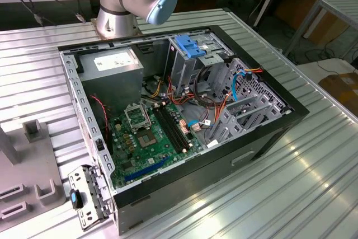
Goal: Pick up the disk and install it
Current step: 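Pick up the disk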
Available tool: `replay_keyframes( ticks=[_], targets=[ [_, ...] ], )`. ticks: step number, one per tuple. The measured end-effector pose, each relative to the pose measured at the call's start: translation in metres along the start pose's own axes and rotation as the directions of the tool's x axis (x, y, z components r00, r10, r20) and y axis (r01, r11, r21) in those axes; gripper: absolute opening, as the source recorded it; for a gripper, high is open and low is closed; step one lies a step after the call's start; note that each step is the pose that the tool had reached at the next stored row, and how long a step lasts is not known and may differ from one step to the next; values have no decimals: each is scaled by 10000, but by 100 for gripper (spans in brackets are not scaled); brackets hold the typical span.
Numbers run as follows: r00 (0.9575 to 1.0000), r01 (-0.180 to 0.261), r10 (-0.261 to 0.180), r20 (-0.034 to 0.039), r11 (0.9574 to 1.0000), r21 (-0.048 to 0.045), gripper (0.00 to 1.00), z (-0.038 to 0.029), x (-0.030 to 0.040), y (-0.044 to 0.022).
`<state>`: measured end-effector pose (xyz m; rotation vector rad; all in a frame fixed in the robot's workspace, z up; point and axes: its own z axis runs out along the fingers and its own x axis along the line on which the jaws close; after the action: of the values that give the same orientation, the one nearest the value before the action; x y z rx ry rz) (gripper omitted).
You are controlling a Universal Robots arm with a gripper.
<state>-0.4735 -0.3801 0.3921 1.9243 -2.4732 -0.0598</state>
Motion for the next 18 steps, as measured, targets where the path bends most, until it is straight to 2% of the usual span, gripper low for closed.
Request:
replay_keyframes(
  ticks=[2, 3, 6, 8, 9, 18],
  targets=[
    [9997, 249, -249, -9, 9997, 17, 11, 4, 0, 0],
    [9991, 430, -430, -41, 9991, 23, 11, 10, 0, 0],
    [9941, 1085, -1084, -88, 9941, 54, 11, 31, 1, -1],
    [9935, 1133, -1130, -147, 9934, 197, 11, 35, -1, -1],
    [9933, 1135, -1127, -248, 9930, 333, 11, 40, -1, -2],
    [9933, 1136, -1128, -254, 9930, 332, 11, 53, 0, -2]
  ],
)
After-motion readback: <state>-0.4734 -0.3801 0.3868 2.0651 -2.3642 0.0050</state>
